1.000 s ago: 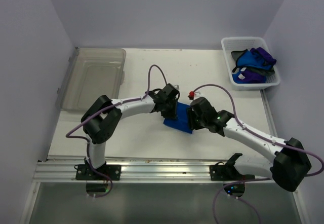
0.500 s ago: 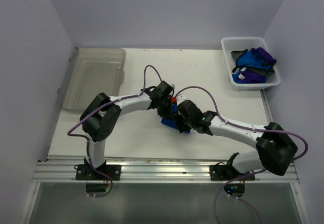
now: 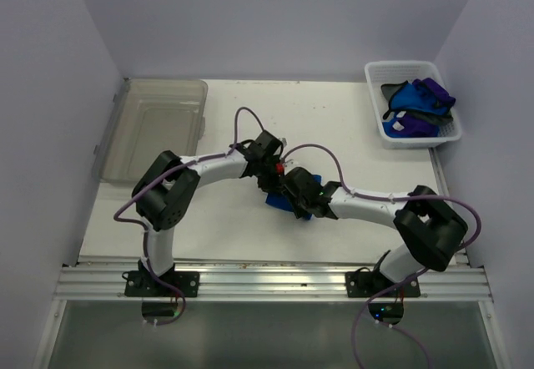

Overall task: Roll the towels
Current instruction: Roll the towel

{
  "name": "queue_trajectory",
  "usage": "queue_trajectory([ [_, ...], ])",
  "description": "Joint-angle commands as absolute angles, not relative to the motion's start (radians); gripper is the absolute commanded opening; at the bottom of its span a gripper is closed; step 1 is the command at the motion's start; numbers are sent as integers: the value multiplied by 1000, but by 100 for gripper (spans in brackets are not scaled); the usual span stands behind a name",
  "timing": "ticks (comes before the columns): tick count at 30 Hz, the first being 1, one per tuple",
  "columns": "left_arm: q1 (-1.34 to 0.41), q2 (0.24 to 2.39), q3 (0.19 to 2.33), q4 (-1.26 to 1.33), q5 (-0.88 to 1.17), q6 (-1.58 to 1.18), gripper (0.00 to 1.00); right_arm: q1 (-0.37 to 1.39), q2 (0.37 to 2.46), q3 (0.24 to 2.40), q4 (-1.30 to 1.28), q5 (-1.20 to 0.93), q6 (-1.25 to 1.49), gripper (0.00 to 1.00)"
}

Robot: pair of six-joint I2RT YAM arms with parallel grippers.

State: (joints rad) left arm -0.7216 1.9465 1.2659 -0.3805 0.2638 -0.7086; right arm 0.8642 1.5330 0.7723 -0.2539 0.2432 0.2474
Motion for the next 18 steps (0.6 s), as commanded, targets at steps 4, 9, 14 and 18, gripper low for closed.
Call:
queue_trajectory([
  [4, -677, 1899, 1292, -380, 276, -657, 29, 870, 1539, 772, -235, 244, 363, 16],
  [9, -620, 1823, 1287, -402, 268, -663, 41, 871, 1514, 772, -247, 213, 426, 6],
  [14, -571, 1691, 1204, -394, 241, -704, 62, 870, 1490, 772, -264, 160, 486, 3],
  [18, -566, 1594, 1088, -364, 239, -784, 66, 871, 1465, 770, -287, 112, 549, 1],
])
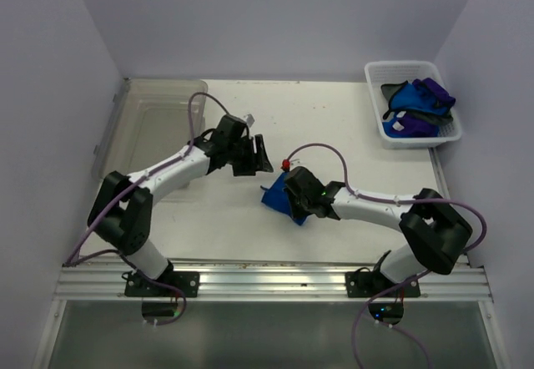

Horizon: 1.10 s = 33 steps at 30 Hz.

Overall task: Roll the towels
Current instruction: Roll the towel

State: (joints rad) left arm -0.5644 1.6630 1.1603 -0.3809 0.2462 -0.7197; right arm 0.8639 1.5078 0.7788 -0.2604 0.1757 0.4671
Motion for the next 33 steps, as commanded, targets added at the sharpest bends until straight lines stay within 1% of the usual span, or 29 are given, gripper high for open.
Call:
queue_trajectory([
  [1, -566, 1556, 1022, -350, 248, -799, 66, 871, 1462, 770, -291, 104, 561, 1],
  [3, -566, 1523, 956, -302, 261, -845, 71, 871, 1457, 769, -293, 80, 587, 2],
  [5, -569, 1485, 869, -253, 279, -876, 73, 870, 1459, 772, -301, 72, 612, 2],
  [7, -572, 1459, 795, -197, 293, -919, 81, 870, 1460, 775, -302, 57, 624, 2],
  [8, -577, 1459, 778, -181, 293, -949, 82, 871, 1460, 776, -302, 55, 636, 2],
  [13, -609, 1495, 739, -97, 290, -1011, 82, 871, 1468, 781, -301, 40, 658, 2],
  [21, -649, 1580, 718, 41, 270, -1112, 78, 871, 1459, 773, -281, 9, 687, 2],
  [23, -652, 1604, 732, 31, 261, -1114, 74, 870, 1448, 764, -272, 3, 690, 3],
  [24, -653, 1627, 744, 26, 249, -1114, 71, 871, 1444, 759, -264, 5, 687, 6],
  [25, -655, 1640, 750, 20, 242, -1114, 62, 870, 1430, 755, -261, -18, 680, 10],
  [26, -655, 1650, 755, 18, 242, -1112, 57, 870, 1421, 755, -264, -20, 670, 14],
  [27, -655, 1667, 771, 15, 242, -1109, 51, 870, 1413, 756, -270, -18, 660, 23],
  [28, -657, 1672, 782, 2, 239, -1097, 37, 871, 1402, 765, -300, -8, 628, 28],
  [29, -657, 1677, 802, -35, 236, -1089, 31, 870, 1381, 772, -323, 26, 609, 39],
  [30, -657, 1677, 810, -52, 229, -1082, 27, 871, 1365, 779, -348, 55, 586, 44],
  [31, -657, 1675, 819, -76, 229, -1072, 21, 873, 1353, 794, -391, 83, 543, 47],
  [32, -657, 1677, 830, -93, 229, -1054, 12, 876, 1332, 804, -415, 113, 520, 51],
  [33, -657, 1683, 851, -125, 232, -1045, 7, 894, 1324, 813, -446, 180, 494, 52],
])
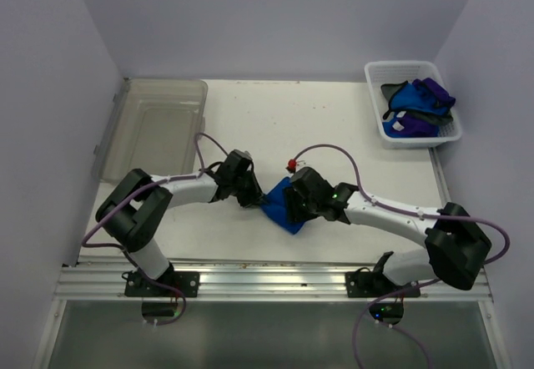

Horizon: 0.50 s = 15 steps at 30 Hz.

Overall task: Roll the towels
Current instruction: Roll the towel

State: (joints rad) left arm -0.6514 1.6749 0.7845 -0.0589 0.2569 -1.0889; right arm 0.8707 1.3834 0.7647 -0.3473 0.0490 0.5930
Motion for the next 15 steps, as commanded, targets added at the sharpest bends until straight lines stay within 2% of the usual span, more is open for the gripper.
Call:
queue_trajectory([
  [1, -655, 1684, 862, -138, 235, -1036, 3, 908, 1318, 828, -451, 205, 438, 52],
  [2, -655, 1690, 871, -147, 239, -1019, 0, 928, 1312, 836, -460, 240, 413, 55],
  [9, -653, 1743, 954, -210, 291, -976, 0, 1147, 1440, 936, -509, 489, 279, 60],
  [15, -649, 1750, 979, -241, 296, -959, 0, 1196, 1557, 946, -428, 594, 253, 58],
])
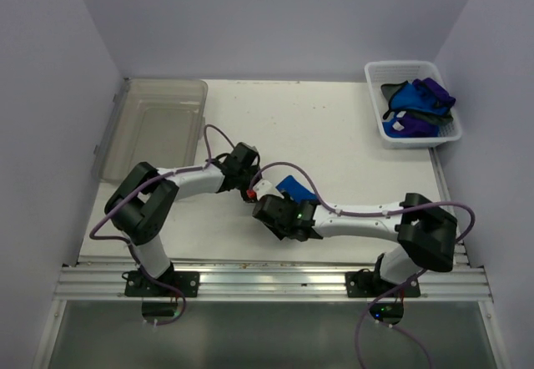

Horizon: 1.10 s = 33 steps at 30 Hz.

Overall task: Roll the towels
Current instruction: Roll the towel

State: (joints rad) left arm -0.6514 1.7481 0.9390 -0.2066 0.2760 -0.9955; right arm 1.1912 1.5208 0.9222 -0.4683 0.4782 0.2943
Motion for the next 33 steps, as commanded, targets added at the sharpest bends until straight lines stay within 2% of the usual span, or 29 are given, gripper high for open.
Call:
queue_trajectory([
  [1, -647, 1749, 979, -241, 298, -954, 0, 1198, 1581, 942, -414, 604, 250, 58],
  [4, -641, 1746, 976, -244, 301, -948, 0, 1201, 1612, 936, -384, 641, 245, 54],
  [7, -634, 1741, 969, -242, 313, -945, 0, 1201, 1629, 924, -348, 635, 244, 45],
  [8, -632, 1741, 966, -242, 316, -942, 0, 1201, 1634, 920, -341, 632, 244, 37],
  [10, -626, 1741, 968, -245, 318, -940, 0, 1201, 1637, 913, -324, 629, 248, 29],
  [11, -626, 1737, 969, -248, 319, -939, 0, 1201, 1635, 913, -322, 626, 252, 19],
  [15, -612, 1723, 965, -264, 319, -927, 1, 1201, 1615, 908, -308, 603, 252, 5],
  [17, -604, 1704, 960, -268, 319, -913, 12, 1201, 1603, 907, -304, 555, 249, 0],
  [18, -595, 1697, 960, -273, 318, -902, 25, 1201, 1592, 907, -299, 514, 253, 0],
  [20, -578, 1666, 956, -291, 316, -894, 38, 1200, 1582, 910, -299, 473, 255, 0],
  [21, -572, 1654, 956, -298, 314, -885, 49, 1200, 1568, 910, -296, 436, 261, 0],
  [23, -551, 1609, 950, -319, 308, -877, 60, 1189, 1554, 908, -288, 399, 278, 0],
  [26, -522, 1543, 936, -350, 293, -864, 67, 1158, 1526, 899, -272, 304, 307, 0],
  [33, -485, 1427, 865, -368, 293, -864, 71, 1022, 1476, 845, -203, 39, 357, 0],
])
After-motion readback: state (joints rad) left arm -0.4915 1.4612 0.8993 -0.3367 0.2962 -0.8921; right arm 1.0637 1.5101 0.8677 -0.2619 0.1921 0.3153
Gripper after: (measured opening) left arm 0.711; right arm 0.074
